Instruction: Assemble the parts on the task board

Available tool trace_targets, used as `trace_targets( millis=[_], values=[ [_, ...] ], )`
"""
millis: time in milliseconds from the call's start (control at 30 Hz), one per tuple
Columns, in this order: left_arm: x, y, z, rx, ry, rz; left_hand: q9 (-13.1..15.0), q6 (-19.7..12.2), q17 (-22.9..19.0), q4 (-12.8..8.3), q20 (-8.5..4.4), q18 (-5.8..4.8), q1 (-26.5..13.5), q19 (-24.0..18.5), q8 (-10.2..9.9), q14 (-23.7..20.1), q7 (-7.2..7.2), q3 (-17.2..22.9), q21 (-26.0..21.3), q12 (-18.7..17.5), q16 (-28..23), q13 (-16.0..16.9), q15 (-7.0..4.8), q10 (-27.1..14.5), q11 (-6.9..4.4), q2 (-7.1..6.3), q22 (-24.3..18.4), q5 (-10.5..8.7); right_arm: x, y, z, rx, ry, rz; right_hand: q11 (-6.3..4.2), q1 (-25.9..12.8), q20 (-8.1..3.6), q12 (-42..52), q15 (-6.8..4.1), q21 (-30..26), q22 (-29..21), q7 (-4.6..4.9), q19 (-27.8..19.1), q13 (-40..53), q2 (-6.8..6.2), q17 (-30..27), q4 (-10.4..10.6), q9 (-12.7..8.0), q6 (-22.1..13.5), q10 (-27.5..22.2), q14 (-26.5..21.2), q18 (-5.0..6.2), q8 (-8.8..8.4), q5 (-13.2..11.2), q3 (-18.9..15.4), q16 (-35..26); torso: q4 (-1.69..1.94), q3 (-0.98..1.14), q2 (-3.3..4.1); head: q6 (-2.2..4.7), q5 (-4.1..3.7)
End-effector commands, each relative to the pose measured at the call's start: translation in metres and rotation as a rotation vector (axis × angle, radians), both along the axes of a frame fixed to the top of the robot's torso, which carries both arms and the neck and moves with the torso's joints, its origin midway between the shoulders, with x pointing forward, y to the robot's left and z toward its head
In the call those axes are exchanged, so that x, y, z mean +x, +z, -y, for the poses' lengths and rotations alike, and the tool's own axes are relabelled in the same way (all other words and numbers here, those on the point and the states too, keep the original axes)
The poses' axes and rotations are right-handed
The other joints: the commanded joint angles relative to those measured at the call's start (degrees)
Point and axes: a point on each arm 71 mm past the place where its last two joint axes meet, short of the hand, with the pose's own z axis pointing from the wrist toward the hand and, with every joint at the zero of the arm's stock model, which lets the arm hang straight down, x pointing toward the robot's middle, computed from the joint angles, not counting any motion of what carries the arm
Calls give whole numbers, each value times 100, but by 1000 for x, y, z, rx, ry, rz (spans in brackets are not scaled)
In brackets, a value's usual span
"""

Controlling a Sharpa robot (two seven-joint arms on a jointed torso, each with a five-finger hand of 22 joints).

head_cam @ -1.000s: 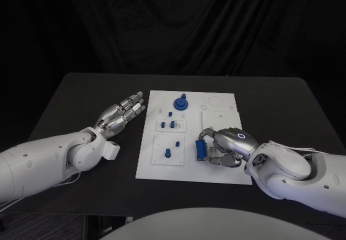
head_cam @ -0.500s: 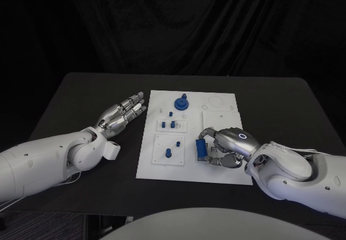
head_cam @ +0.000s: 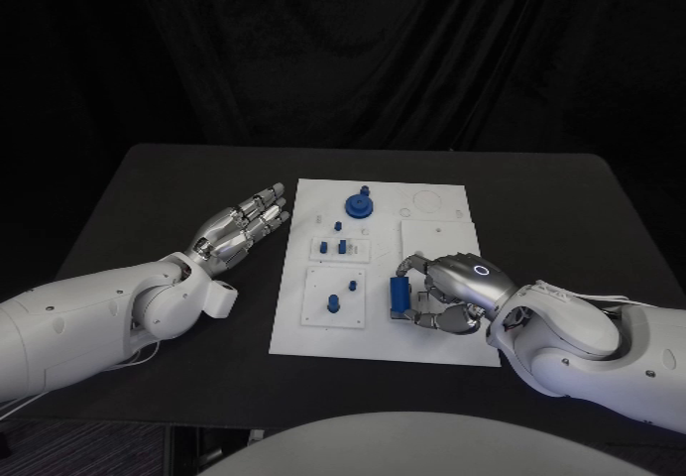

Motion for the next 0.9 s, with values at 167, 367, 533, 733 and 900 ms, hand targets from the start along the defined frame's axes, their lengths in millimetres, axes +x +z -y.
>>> trace_targets(
  millis=[167,367,533,733,900],
  values=[
    [-1,0,2,-13,-15,-2,2,-12,-8,-17,67,63,17,16,4,-2,39,14,7,-38,-21,-6,58,11,50,16,11,30,-3,-1,2,-23,-19,-15,54,-171,58,16,34,4,1224,-198,316,1510,-3,513,58,-51,440,587,402,29,16,105,5,-35,-13,2,-2,0,33],
    [-1,0,1,-11,-13,-3,2,-14,-8,-17,75,65,16,18,4,-2,40,13,9,-38,-21,-5,64,12,50,16,12,30,-7,3,3,-12,-21,-12,54,-225,60,16,36,16,1229,-202,322,1510,0,517,80,-78,527,587,403,27,4,177,6,-34,-7,3,1,0,27],
    [-1,0,0,-11,-12,-3,2,-12,-8,-16,86,68,14,20,4,-2,42,13,11,-38,-21,-5,70,12,53,16,15,30,-9,4,5,-5,-27,-9,56,-262,61,16,36,30,1233,-201,328,1510,-3,515,97,-96,557,587,403,23,-13,202,2,-36,-1,6,1,0,12],
    [-1,-1,0,-10,-12,-4,2,-14,-8,-15,92,71,12,21,4,-2,43,12,11,-38,-21,-5,73,12,54,17,16,30,-8,4,6,8,-38,-17,68,-335,67,16,45,30,1233,-191,330,1510,45,510,151,-157,596,587,403,23,-90,285,29,-38,-10,6,-5,0,26],
    [-1,-1,0,-10,-12,-5,2,-15,-8,-11,105,77,7,24,3,-2,45,12,13,-38,-21,-5,79,13,58,21,18,28,-8,4,6,8,-38,-26,82,-366,77,16,57,24,1232,-174,331,1510,55,507,167,-256,594,587,402,24,-247,455,82,-40,-22,6,-7,0,56]
  ],
)
